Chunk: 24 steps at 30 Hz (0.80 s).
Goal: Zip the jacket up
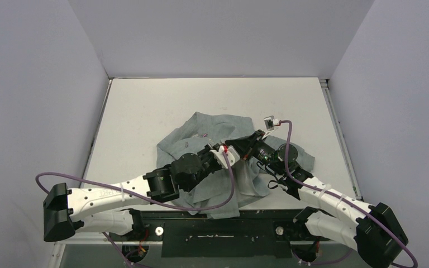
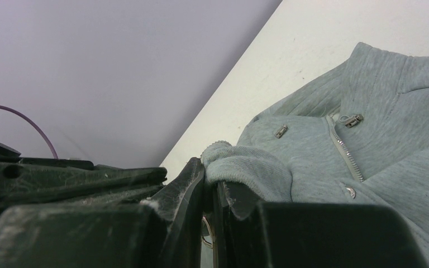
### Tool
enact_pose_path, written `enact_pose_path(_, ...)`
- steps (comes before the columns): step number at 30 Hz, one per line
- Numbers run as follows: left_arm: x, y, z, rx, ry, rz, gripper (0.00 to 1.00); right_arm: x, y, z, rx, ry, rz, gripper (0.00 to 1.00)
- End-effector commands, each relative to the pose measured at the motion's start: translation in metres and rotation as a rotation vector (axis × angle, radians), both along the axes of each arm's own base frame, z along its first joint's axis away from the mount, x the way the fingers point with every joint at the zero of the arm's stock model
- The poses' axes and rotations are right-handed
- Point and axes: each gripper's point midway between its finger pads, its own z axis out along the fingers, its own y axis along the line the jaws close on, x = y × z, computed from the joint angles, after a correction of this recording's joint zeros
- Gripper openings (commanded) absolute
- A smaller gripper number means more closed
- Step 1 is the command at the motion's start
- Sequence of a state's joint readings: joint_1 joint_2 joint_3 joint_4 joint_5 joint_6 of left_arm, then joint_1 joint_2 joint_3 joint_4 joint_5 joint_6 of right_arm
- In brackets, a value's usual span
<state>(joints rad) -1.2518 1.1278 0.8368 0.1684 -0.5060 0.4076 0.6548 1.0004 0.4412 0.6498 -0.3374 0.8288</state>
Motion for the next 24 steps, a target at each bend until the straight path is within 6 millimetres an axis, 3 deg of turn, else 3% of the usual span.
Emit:
enact_pose_path(1, -0.005, -0.007, 0.035, -0.156, 0.038, -0.07, 0.0, 0.0, -0.001, 0.022, 0.058, -0.066, 0.0, 0.0)
enact_pose_path(4, -0.01, -0.009, 0.031, -0.116, 0.015, -0.109, 0.03, 0.0, 0.0, 0.022, 0.059, -0.066, 0.001, 0.0)
enact_pose_path(6, -0.016, -0.01, 0.029, -0.079, -0.014, -0.143, 0.22, 0.0, 0.0, 0.022, 0.057, -0.066, 0.001, 0.0)
enact_pose_path(9, -0.028, -0.011, 0.022, 0.025, -0.09, -0.172, 0.39, 0.0, 0.0, 0.022, 0.057, -0.067, 0.002, 0.0)
enact_pose_path(15, -0.039, -0.009, -0.007, 0.261, -0.188, -0.138, 0.48, 0.0, -0.002, 0.021, 0.059, -0.064, -0.006, 0.0)
enact_pose_path(24, -0.033, -0.013, -0.035, 0.477, -0.276, -0.094, 0.5, -0.001, -0.002, 0.021, 0.058, -0.064, -0.002, 0.0)
